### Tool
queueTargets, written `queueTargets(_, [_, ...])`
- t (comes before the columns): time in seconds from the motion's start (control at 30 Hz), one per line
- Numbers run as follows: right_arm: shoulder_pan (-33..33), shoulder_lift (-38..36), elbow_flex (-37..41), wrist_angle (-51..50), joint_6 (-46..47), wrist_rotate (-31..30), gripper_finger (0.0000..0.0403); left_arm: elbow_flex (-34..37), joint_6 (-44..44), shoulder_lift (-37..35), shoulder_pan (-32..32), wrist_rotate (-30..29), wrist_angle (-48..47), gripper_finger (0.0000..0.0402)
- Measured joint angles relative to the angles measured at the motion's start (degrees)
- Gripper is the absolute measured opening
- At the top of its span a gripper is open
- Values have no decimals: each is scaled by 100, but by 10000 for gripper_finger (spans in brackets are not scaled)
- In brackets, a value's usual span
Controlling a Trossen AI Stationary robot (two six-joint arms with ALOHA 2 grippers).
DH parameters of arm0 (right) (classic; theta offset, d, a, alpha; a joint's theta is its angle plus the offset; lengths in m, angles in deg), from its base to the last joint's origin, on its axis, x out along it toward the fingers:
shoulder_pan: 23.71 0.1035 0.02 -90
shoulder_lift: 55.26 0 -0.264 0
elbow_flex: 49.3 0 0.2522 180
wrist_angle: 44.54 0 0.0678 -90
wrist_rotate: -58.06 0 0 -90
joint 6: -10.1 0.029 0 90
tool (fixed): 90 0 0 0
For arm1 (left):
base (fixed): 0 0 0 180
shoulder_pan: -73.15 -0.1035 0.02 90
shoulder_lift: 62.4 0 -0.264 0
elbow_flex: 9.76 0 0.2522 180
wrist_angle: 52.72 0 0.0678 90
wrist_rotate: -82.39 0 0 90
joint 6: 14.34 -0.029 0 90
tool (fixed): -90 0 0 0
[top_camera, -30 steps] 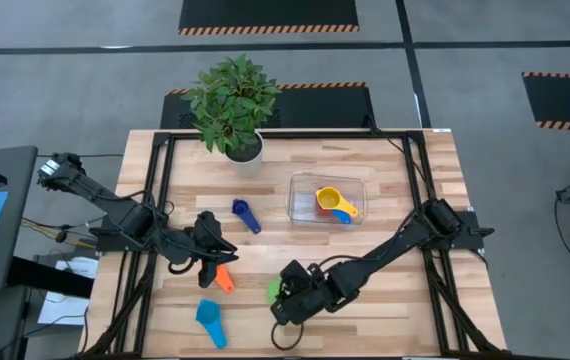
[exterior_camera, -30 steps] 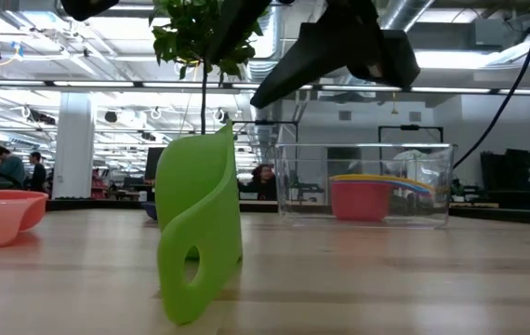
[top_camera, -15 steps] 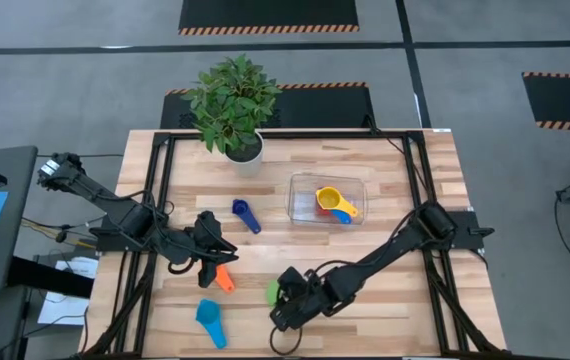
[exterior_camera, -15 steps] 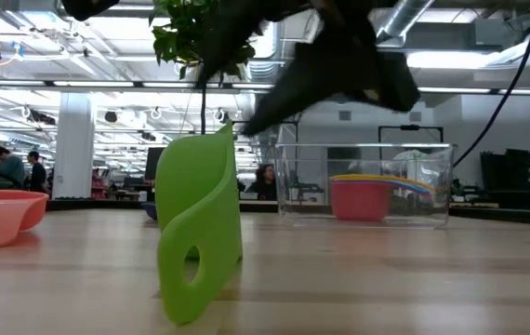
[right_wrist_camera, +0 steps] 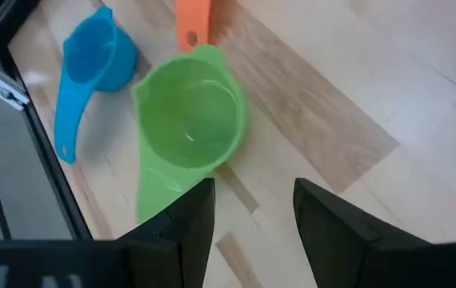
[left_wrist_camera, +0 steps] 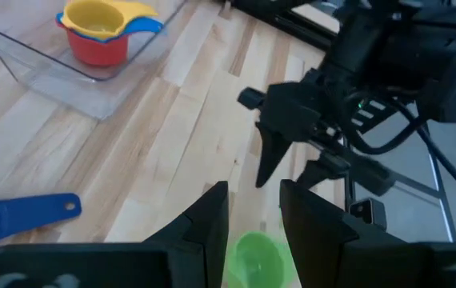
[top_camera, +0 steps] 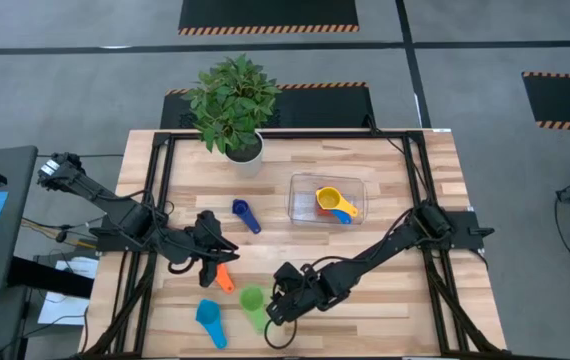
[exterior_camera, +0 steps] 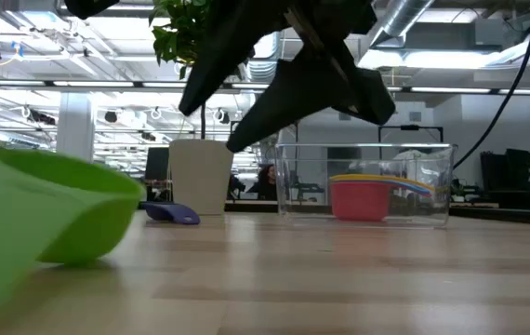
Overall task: Nest measuring cups in basket
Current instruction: Stack the green measuring cup on top of the yellow measuring cup in the transparent bin
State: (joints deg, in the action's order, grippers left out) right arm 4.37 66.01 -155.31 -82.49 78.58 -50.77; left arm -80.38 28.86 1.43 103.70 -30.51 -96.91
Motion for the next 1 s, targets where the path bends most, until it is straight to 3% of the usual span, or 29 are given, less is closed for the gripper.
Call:
queueTargets(0.33, [-180,251,17,500,-1,130,193,0,-46,0,0,-37,-16,103])
queueTargets(0.4, [-242,446,-39,1119,38,385,193,0,-36,0,3,-2,-39,103])
queueTargets(0.53, [-247,485,-5,1666,3,511,193,2,-27,0,101,304,-140,103])
queueTargets(0.7, [-247,164,-16,1662,-346,564,193,2,371,8,450,908,-595,103])
queueTargets(0.83, [-133,-375,-28,1392,-1019,666,193,2,943,315,909,975,-819,103])
queueTargets(1.0, [74,-1371,-20,-215,-1630,394,192,1,1247,1305,1416,906,-507,103])
